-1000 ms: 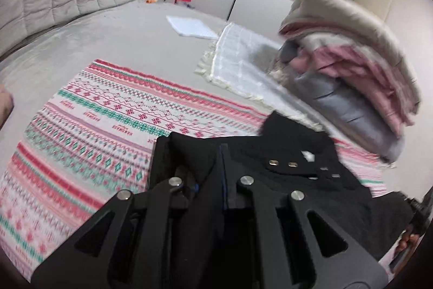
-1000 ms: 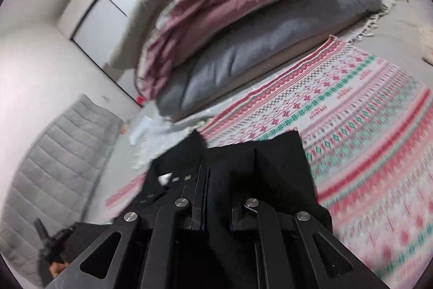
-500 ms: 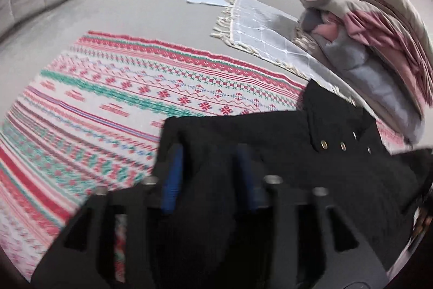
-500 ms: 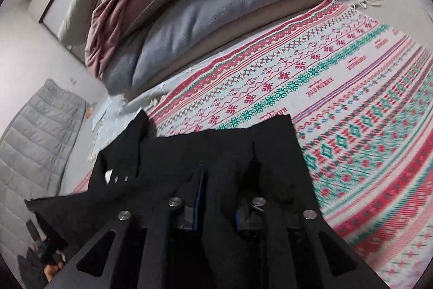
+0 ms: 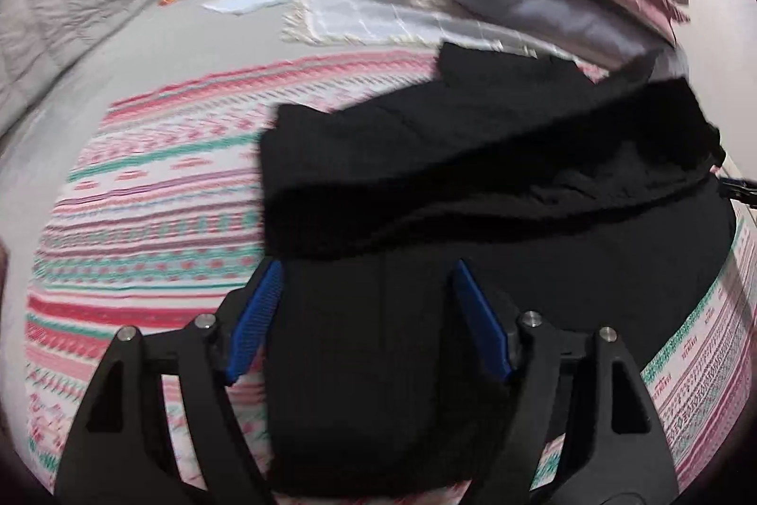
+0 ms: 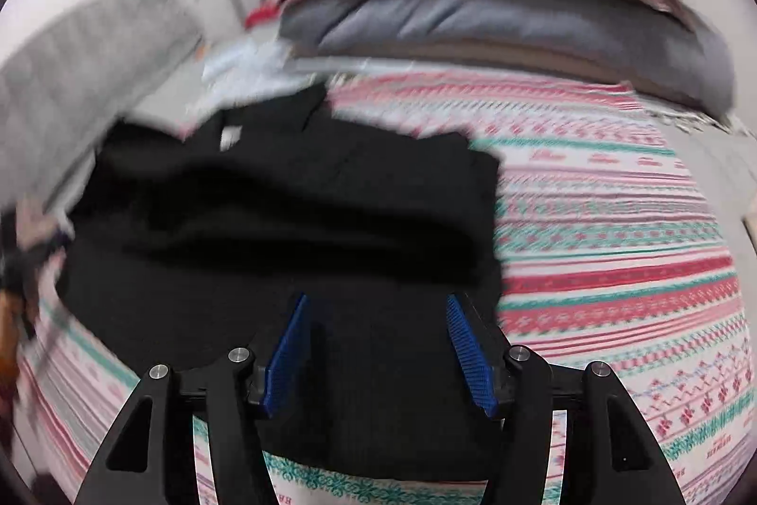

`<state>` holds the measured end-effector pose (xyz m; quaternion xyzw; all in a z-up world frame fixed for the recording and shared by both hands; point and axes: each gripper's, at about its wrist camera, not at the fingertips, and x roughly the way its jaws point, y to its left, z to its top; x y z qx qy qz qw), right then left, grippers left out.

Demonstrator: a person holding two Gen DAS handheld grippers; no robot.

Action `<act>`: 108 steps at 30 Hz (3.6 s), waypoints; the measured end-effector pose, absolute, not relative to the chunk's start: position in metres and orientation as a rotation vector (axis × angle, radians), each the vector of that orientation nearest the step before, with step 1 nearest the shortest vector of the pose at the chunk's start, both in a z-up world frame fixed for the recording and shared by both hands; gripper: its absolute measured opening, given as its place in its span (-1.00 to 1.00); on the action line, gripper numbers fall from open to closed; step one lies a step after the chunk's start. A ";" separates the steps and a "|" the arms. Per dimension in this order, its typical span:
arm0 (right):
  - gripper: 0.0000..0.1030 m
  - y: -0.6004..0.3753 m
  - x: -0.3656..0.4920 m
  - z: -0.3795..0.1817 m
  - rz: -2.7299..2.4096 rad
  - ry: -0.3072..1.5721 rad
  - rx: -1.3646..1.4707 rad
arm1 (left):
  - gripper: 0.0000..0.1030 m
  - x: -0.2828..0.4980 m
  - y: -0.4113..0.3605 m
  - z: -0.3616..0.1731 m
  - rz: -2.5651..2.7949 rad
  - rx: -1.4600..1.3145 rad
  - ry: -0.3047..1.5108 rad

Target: Fold large clothes

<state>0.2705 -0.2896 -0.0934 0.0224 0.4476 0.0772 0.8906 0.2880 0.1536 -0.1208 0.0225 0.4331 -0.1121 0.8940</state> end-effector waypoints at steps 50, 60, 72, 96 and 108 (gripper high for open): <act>-0.31 -0.344 0.137 -0.065 0.379 0.982 0.669 | -0.31 0.147 0.220 -0.108 -0.367 -0.739 1.081; 0.41 -0.365 0.124 -0.144 0.115 1.216 0.547 | 0.34 0.153 0.228 -0.135 -0.191 -0.498 1.042; -0.01 -0.360 0.235 -0.132 -0.061 0.958 0.465 | -0.88 0.272 0.192 -0.127 -0.097 -0.371 0.949; -0.29 -0.373 0.249 -0.138 -0.283 0.847 0.451 | 0.16 0.297 0.183 -0.135 0.218 -0.131 0.931; 0.45 -0.292 0.131 -0.065 -0.200 0.794 0.317 | 0.89 0.146 0.180 -0.085 0.120 -0.488 0.947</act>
